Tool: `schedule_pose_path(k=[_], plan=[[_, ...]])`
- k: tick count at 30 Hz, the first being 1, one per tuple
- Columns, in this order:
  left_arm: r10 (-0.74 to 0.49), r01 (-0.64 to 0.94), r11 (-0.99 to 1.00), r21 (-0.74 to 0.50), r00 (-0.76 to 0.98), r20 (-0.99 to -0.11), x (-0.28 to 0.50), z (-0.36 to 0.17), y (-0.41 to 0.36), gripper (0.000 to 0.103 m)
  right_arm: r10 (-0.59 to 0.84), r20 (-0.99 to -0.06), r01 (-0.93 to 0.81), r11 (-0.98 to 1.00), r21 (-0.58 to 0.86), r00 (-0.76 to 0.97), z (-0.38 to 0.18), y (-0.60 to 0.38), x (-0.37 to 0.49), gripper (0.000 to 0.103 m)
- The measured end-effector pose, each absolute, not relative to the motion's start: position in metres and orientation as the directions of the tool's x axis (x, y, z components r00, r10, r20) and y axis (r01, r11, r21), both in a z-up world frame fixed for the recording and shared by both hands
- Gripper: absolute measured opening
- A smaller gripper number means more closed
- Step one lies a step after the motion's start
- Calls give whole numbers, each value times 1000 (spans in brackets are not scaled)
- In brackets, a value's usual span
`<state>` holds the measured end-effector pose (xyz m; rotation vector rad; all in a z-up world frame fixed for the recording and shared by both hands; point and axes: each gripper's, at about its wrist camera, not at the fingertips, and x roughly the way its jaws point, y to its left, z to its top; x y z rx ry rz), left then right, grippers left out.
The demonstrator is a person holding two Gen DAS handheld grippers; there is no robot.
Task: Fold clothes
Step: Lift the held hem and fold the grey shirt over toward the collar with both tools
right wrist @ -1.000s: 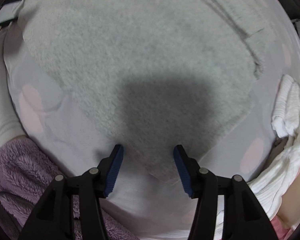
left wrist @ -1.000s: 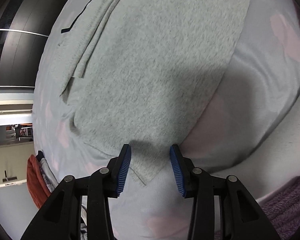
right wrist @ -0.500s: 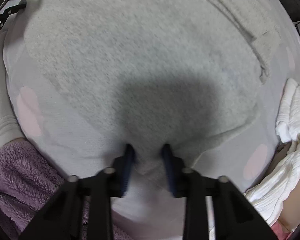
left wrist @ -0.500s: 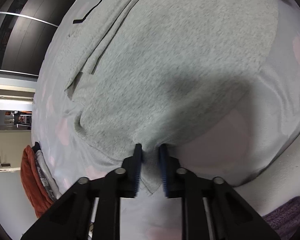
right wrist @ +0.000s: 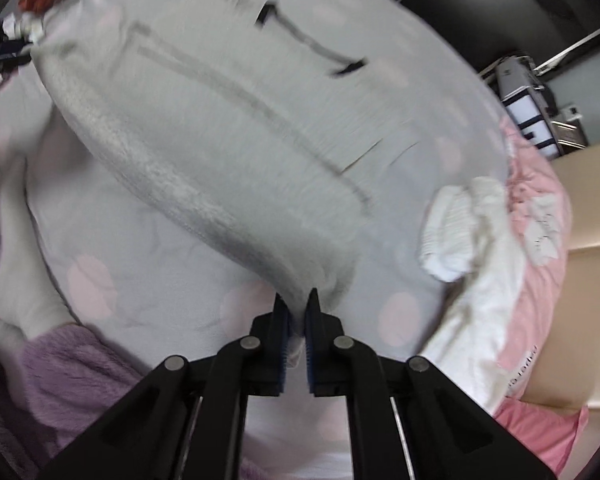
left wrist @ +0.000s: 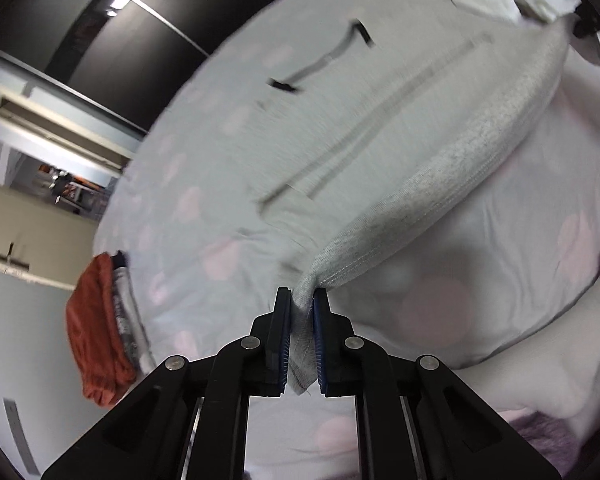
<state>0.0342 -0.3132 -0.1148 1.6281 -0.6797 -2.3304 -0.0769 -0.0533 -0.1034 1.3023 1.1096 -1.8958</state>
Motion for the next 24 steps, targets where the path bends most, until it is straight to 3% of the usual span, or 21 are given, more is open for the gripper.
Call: schedule_pose_path(k=[5, 12, 24], plan=[[-451, -28, -861, 507, -417, -789, 52, -69, -297, 10, -6, -920, 798, -499, -337, -392, -60, -54, -64, 7], [-474, -2, -837, 547, -497, -727, 93, -39, -263, 9, 6, -895, 770, -507, -388, -446, -45, -36, -32, 6], [-427, -8, -858, 513, -543, -723, 151, -7, -245, 7, -45, -893, 742, -575, -343, -448, -16, 4, 21, 6]])
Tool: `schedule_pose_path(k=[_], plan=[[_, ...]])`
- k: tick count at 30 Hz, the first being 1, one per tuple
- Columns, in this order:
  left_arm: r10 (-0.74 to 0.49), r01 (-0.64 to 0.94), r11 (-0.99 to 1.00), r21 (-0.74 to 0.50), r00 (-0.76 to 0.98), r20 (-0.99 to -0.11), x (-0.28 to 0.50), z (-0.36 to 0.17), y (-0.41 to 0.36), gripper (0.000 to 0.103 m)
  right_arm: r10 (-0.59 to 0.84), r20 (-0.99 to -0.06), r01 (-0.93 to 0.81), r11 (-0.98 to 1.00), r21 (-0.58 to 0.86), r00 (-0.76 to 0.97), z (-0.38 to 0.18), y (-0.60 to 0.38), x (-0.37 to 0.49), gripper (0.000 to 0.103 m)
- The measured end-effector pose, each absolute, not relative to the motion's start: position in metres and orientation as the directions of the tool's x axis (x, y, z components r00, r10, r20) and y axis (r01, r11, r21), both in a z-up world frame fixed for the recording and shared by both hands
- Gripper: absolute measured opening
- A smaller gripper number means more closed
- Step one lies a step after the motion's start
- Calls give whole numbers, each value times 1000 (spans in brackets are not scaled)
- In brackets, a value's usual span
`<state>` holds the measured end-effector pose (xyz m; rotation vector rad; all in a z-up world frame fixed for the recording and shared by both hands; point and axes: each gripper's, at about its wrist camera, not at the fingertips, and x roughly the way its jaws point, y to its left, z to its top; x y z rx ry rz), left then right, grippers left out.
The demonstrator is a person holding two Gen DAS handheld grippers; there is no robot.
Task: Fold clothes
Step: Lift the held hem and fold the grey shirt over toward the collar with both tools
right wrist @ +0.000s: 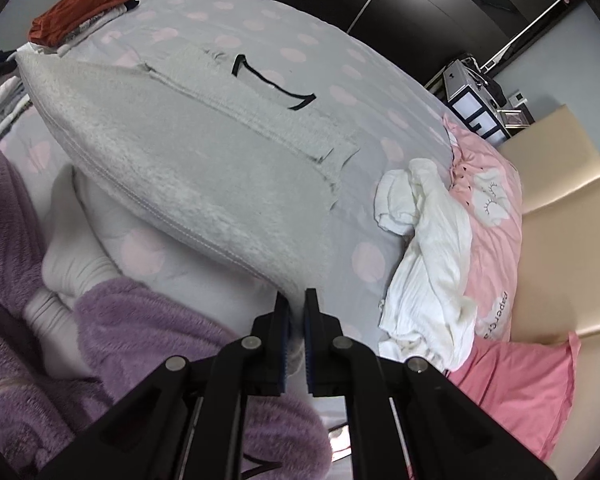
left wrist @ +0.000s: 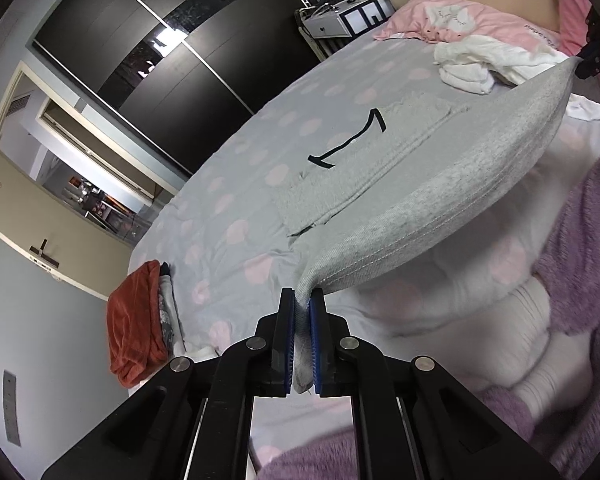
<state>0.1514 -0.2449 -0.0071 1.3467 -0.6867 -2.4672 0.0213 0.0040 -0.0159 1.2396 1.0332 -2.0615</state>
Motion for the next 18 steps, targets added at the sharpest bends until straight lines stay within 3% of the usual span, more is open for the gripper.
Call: schedule_pose_path(k=[9, 18], plan=[[-404, -92, -851, 518, -516, -755, 191, 6, -224, 7, -52, -887, 752, -555, -356, -458, 8, 20, 69, 6], [-439, -56, -845, 532, -494, -750, 136, 2, -249, 8, -49, -863, 722, -573, -389, -503, 2, -4, 20, 6]])
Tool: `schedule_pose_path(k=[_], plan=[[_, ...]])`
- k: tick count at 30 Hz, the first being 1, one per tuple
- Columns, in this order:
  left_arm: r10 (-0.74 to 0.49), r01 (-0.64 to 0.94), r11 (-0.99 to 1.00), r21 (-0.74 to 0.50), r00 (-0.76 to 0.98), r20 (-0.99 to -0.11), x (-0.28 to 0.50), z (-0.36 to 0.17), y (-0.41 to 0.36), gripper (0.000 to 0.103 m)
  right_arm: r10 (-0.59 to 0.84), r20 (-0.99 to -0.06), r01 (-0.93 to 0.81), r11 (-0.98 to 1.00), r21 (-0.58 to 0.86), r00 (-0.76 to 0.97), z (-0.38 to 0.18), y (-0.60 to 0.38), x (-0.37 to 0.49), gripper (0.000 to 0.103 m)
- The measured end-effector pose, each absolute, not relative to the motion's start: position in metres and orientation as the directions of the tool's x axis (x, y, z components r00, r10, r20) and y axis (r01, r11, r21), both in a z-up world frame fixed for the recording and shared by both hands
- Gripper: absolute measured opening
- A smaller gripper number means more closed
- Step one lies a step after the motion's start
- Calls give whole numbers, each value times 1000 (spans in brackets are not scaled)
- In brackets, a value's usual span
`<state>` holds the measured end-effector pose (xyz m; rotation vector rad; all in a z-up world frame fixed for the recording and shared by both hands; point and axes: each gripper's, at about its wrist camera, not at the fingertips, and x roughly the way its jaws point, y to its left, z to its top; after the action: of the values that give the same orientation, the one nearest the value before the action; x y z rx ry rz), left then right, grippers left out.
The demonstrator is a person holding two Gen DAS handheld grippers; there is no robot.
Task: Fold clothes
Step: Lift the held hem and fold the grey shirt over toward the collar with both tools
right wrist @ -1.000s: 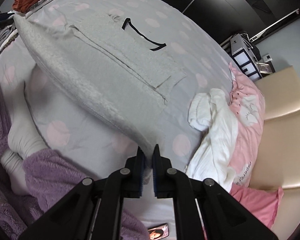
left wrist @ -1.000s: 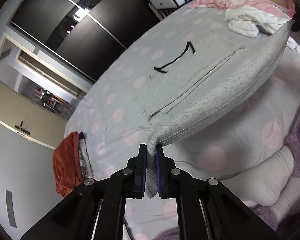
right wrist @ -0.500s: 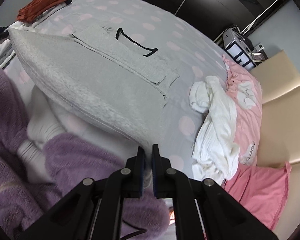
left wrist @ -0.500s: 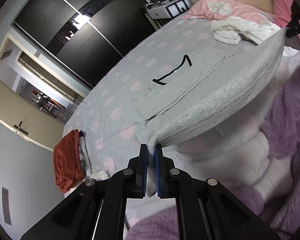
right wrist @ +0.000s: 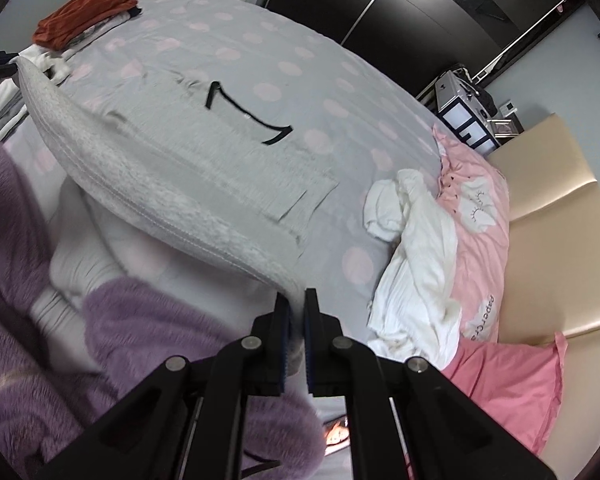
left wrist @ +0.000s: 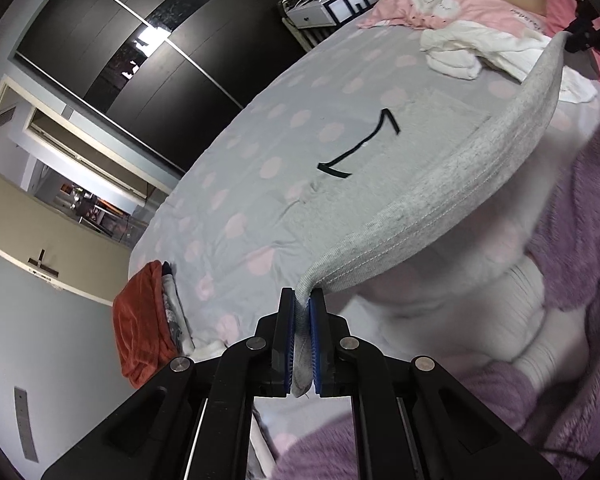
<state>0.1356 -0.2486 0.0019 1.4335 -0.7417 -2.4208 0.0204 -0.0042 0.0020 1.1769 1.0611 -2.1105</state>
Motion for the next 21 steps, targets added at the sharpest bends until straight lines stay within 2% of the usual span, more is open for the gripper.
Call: schedule_pose_path(k=[11, 21], plan=[[-464, -80, -831, 550, -444, -767, 39, -20, -290, 8, -37, -830, 702, -556, -446, -557, -19, -49, -68, 6], [-419, -111, -874, 474, -323, -849, -74, -92, -345, 10, -8, -881, 732, -560, -388, -473, -97, -98, -178, 6]])
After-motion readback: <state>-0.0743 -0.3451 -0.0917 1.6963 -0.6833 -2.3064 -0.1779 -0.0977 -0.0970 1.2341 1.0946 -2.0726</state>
